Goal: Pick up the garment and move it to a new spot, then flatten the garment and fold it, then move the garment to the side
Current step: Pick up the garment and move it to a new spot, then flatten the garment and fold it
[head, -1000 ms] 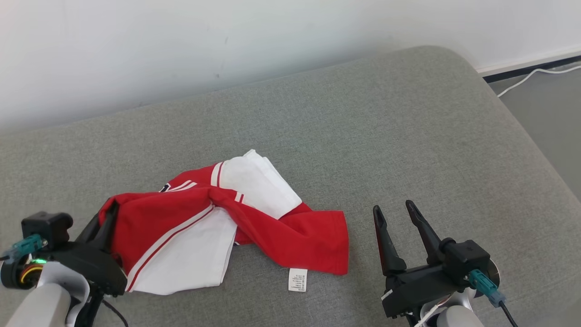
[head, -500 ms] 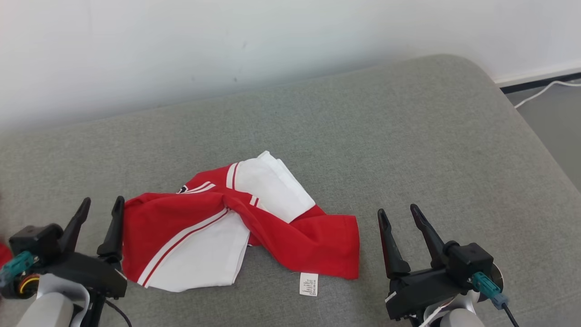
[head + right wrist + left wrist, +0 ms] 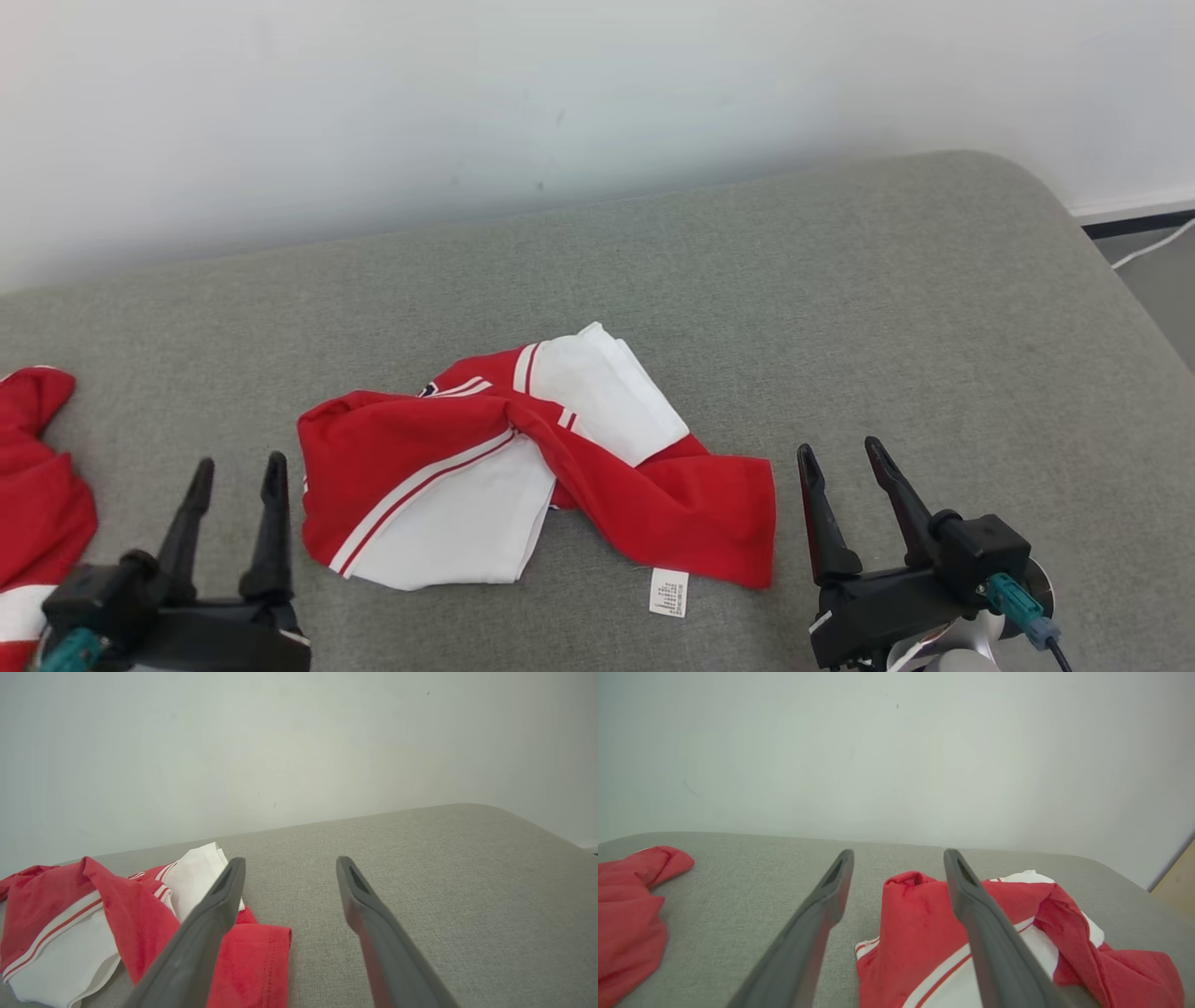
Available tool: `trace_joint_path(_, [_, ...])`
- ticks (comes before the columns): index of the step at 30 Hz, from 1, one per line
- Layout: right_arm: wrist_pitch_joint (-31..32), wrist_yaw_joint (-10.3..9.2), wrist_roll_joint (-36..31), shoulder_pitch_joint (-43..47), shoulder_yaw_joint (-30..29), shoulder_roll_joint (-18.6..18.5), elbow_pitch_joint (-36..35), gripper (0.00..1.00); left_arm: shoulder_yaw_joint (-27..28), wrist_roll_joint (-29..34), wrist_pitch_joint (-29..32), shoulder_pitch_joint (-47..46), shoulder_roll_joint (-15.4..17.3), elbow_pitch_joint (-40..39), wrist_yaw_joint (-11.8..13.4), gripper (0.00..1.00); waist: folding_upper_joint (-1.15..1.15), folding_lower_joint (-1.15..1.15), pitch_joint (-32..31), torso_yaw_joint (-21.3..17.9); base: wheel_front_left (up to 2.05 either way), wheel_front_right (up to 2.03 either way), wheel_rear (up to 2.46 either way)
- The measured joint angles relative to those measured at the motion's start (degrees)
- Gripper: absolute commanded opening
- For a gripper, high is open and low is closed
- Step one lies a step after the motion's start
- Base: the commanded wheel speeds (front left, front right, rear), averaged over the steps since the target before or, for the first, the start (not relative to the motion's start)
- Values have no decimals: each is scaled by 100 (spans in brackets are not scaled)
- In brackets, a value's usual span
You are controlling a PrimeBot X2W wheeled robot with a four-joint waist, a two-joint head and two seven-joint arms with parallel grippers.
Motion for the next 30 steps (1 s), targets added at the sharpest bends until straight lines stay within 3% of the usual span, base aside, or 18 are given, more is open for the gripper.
trace_joint_path(5, [0,0,-60,27,-74,-1,1,100,35,110,-14,283,-332,-78,-59,100,0,0,-9,136,0,0,0])
trace_joint_path(14, [0,0,-132,3,-12,0,11,100,-40,134,-14,348,-812,767,-412,100,0,0,74,128,0,0,0])
trace_joint_path(22, [0,-1,-141,-60,11,0,-10,100,49,253,-14,180,-987,1515,-604,100,0,0,230,-24,0,0,0])
trace_joint_path(30, [0,-1,-137,-110,34,0,-31,100,371,528,-14,-61,-996,2013,-605,100,0,0,380,-183,0,0,0])
